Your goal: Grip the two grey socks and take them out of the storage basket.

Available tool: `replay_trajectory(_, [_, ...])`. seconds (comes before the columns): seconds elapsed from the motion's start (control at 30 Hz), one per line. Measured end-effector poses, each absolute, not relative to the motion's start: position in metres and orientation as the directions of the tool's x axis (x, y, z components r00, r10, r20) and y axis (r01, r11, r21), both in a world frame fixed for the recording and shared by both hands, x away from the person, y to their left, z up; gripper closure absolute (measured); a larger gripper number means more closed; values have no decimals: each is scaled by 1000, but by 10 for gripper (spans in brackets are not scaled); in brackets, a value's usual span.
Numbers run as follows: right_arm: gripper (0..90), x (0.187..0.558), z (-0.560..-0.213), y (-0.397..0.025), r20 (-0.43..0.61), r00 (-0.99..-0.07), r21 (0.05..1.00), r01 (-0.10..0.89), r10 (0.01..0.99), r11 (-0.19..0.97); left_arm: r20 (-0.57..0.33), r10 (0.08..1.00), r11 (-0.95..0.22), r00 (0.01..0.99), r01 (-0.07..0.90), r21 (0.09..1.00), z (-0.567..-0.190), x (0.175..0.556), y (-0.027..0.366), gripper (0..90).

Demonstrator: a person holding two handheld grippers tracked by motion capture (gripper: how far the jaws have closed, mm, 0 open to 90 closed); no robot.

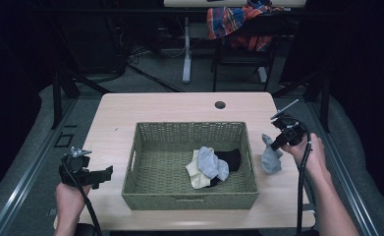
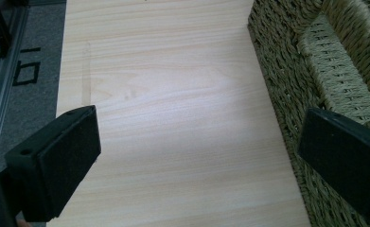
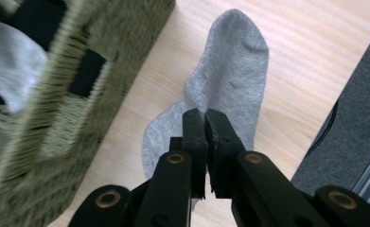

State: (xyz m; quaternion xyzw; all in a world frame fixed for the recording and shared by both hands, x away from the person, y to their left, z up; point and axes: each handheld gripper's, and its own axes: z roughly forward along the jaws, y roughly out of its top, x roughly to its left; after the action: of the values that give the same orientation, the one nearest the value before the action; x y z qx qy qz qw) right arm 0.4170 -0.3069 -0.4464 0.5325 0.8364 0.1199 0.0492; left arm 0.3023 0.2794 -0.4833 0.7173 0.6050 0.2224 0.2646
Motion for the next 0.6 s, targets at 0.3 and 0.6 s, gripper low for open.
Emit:
replay_trajectory(0.3, [879, 418, -472, -303, 51, -417, 233, 889, 908, 395, 1, 985, -134, 175, 752, 645, -483, 303, 279, 5])
replay_trajectory(0.6, [876, 419, -490, -299, 65, -396, 225, 900, 916, 373, 1, 984, -138, 179, 752, 645, -483, 302, 279, 5])
